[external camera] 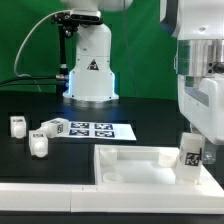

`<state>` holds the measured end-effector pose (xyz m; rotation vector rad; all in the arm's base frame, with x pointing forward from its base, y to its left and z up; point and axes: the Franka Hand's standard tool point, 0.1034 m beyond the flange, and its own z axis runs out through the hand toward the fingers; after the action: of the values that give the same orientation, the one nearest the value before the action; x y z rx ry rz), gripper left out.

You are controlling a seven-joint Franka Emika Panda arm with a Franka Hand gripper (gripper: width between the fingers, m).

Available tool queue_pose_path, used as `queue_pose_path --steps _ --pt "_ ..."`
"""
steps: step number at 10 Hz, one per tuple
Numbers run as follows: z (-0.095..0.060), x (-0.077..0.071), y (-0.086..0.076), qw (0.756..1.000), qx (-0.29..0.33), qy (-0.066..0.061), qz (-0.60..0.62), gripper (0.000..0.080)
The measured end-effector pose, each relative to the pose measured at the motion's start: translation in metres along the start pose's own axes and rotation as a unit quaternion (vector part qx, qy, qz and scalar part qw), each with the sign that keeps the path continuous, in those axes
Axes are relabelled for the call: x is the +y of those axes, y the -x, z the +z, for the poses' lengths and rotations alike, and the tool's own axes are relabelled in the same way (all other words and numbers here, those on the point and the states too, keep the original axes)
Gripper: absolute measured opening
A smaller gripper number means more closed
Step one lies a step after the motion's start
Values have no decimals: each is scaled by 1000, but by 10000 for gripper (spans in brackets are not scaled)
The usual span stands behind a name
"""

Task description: Assemble one leg

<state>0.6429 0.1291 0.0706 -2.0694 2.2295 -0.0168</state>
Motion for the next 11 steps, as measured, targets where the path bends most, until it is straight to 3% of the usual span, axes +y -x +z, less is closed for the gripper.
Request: queue_pose_path --steps 1,2,3,4,9,11 --pt "0 0 -1 999 0 0 -35 527" --pt "-1 -1 -6 993 0 2 -120 527" --pt "-2 -3 -11 975 1 2 -220 622" --pt "-3 0 -12 943 -3 10 -332 644" --pt "-1 0 -18 868 4 16 -496 649" --pt "-1 0 -18 873 4 16 -488 649"
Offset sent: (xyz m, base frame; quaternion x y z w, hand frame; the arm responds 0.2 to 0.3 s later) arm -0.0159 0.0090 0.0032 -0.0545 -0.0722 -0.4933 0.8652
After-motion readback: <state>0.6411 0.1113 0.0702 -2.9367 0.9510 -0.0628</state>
